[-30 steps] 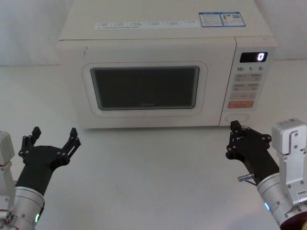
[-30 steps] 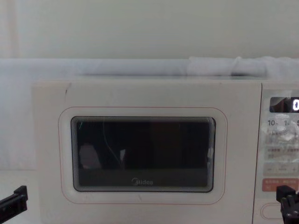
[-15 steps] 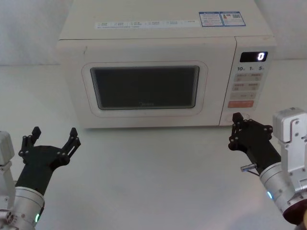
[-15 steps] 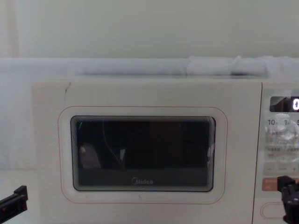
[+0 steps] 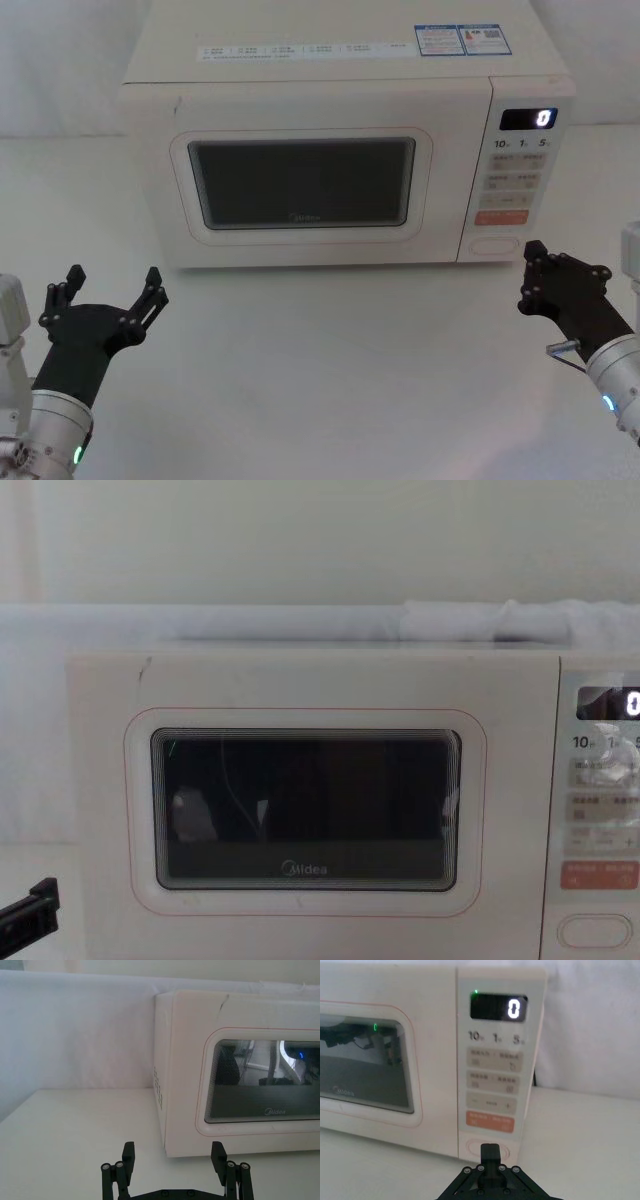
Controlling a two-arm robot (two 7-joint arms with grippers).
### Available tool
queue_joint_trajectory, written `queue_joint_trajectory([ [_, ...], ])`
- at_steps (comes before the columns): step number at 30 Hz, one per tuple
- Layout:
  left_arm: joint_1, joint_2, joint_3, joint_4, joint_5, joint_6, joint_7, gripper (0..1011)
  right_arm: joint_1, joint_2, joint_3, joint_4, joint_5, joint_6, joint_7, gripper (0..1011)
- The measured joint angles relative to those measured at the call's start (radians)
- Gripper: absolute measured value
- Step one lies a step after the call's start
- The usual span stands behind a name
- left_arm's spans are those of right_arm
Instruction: Press the button to open the microwave door with one hand; close the microwave door with the other hand.
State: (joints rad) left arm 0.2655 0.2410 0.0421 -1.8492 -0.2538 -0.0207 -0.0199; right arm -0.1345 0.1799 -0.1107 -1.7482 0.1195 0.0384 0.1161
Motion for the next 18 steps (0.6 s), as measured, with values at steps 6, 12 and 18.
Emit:
queue_joint_trajectory([
  [6,0.0,0.0,0.0,0.0,0.0,0.0,0.0,1001,0.011,-0.004,0.022,0.035,0.043,0.027,0.033,0],
  [12,0.0,0.0,0.0,0.0,0.0,0.0,0.0,1001,0.035,-0.007,0.023,0.071,0.062,0.043,0.046,0],
  [18,0.0,0.0,0.0,0.0,0.0,0.0,0.0,1001,0.071,-0.008,0.014,0.108,0.073,0.058,0.054,0],
])
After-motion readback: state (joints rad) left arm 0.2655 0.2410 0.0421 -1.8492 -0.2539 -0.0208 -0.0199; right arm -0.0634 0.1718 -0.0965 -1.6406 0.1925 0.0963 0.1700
